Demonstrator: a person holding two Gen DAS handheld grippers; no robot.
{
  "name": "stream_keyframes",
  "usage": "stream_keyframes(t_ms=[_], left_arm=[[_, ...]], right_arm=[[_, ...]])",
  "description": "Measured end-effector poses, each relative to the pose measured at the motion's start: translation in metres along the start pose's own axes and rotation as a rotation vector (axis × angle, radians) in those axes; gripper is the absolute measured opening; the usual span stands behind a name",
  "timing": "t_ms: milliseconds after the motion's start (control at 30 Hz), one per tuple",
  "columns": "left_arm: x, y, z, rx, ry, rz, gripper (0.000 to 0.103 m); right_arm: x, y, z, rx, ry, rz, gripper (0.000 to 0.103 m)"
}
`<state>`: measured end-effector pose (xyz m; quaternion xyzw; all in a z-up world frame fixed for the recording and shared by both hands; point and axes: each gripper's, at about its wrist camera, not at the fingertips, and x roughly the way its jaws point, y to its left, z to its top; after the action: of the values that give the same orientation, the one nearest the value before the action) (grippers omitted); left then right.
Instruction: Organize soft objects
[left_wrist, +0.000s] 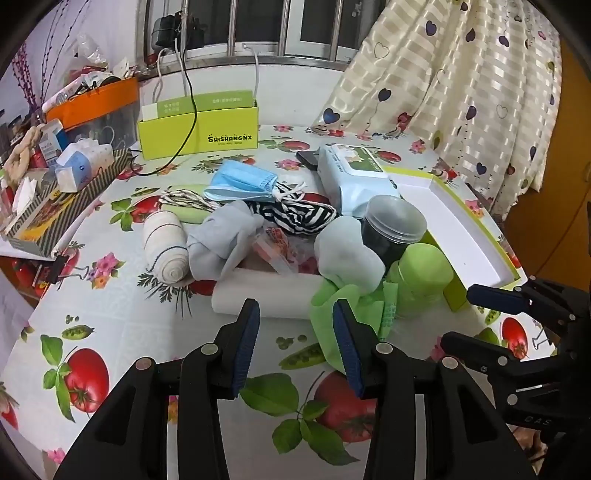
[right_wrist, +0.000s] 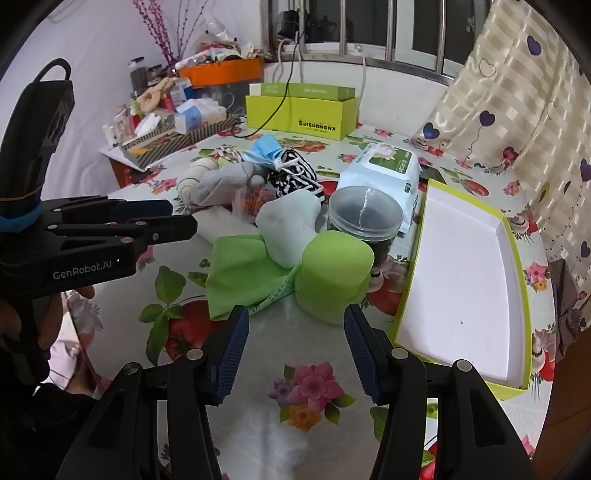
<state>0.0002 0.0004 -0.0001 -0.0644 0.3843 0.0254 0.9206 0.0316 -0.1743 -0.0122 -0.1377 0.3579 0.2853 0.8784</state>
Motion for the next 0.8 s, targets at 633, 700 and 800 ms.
stream_keyframes(t_ms=[633,700,800], left_arm=[[-0.0029,-0.0042,-0.0001,-0.007,0.002,-0.055,0.043],[-0.0033,-0.005,-0.0001,-0.004,0.003,-0.057,0.043],[-0.0036,-0.0041,-0.0003,-0.013,-0.011,-0.06,0.043]], right_arm=[[0.0002,0.0023,0.0035,-0.002,-0.01,0.007,0.053],[-0.0006,0.0016,0.0035,0.0,-0.016,0.011,0.053],[-0.0005,0.0022,0.004,0.0,-0.019,0.016,0.053]])
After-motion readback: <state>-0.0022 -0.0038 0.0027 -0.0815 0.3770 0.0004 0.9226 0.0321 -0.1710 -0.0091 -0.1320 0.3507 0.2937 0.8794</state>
